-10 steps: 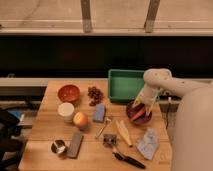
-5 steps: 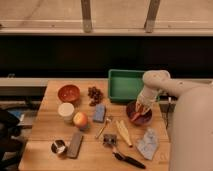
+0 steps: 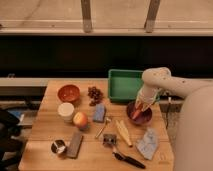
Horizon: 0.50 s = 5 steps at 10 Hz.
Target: Place pepper in red bowl
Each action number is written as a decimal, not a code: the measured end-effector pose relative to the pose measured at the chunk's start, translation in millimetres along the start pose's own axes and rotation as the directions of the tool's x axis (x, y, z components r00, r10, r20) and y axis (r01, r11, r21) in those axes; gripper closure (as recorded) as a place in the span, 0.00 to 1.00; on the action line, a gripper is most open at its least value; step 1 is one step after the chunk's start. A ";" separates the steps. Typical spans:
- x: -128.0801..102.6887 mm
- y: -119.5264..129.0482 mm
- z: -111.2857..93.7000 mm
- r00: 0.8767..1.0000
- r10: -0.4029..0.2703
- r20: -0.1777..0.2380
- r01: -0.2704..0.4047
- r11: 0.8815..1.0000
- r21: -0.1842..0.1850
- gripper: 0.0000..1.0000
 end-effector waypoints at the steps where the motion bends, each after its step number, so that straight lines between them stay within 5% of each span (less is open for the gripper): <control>1: -0.5 1.2 -3.7 1.000 -0.003 0.011 0.003 1.000 -0.005 1.00; 5: -6.0 22.4 -58.7 0.993 -0.047 0.104 0.051 0.998 -0.043 1.00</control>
